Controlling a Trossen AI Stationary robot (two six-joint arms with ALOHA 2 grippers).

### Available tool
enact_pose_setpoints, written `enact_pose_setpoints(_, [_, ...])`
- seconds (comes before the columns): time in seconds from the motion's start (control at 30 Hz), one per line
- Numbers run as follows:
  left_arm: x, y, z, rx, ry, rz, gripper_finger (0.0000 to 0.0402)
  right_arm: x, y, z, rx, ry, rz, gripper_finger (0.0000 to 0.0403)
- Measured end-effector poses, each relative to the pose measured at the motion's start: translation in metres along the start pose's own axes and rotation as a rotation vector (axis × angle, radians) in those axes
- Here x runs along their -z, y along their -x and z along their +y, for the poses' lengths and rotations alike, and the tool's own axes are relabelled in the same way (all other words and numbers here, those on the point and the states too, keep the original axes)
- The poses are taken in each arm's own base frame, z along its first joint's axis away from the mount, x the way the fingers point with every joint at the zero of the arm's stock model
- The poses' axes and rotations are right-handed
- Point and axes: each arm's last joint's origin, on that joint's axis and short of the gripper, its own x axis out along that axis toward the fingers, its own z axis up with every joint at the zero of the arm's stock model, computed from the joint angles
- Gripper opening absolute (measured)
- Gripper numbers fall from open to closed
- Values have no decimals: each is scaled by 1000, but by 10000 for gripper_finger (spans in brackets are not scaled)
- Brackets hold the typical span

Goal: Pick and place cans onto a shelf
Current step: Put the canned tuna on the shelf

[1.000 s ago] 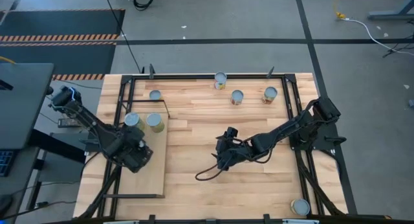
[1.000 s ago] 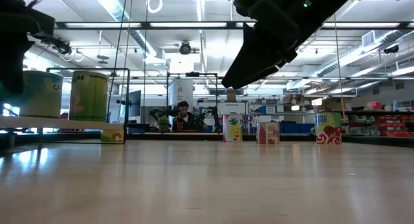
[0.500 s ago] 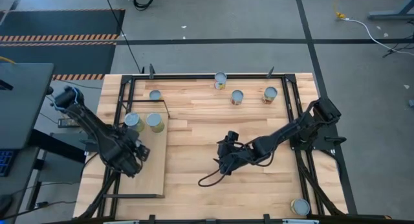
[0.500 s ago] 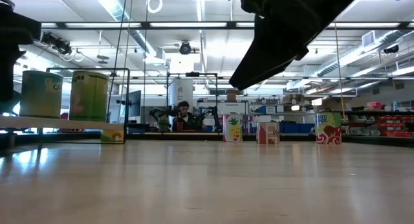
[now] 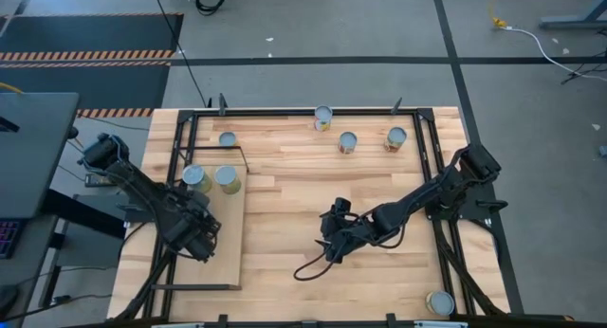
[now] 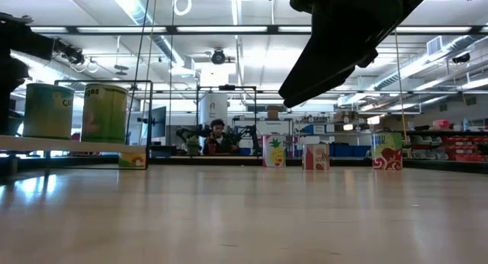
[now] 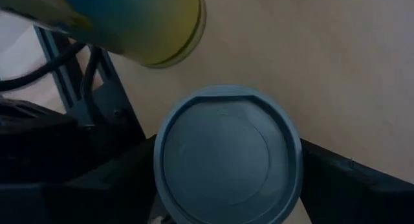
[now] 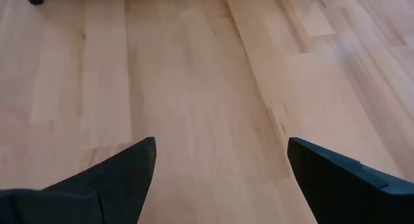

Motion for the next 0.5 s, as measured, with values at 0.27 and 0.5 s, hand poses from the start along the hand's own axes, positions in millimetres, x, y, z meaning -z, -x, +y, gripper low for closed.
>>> enact_pose_setpoints(0.27, [-2,7,0,-10,-65,20,313,1,0,2,-38,-48,18,357])
enact_pose_setpoints(0.5, [0,7,-3,15,-70,45,314,0,0,3,-81,-59,24,357])
